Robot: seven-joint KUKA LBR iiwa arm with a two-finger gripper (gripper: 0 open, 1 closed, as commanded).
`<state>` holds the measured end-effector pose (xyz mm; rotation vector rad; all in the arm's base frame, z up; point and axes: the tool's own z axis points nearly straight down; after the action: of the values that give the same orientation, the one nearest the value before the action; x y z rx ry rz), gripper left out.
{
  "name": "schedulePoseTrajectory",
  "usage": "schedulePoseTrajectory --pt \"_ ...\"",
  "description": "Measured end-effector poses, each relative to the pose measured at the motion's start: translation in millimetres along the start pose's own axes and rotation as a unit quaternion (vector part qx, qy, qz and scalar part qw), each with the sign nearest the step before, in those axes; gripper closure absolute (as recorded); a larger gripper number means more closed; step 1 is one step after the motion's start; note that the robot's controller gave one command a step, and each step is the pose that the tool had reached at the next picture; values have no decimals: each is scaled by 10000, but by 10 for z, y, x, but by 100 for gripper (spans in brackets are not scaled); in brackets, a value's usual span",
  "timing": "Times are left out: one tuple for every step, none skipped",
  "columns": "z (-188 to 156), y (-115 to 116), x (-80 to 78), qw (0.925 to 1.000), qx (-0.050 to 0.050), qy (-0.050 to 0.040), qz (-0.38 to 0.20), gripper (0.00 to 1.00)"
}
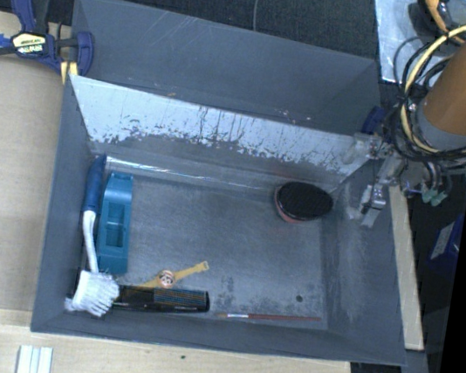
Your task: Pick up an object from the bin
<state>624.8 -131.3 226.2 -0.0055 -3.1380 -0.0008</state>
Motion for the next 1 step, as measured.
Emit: schedulePoseTrajectory --pt "-56 8 -11 10000 7 -41 -15 0"
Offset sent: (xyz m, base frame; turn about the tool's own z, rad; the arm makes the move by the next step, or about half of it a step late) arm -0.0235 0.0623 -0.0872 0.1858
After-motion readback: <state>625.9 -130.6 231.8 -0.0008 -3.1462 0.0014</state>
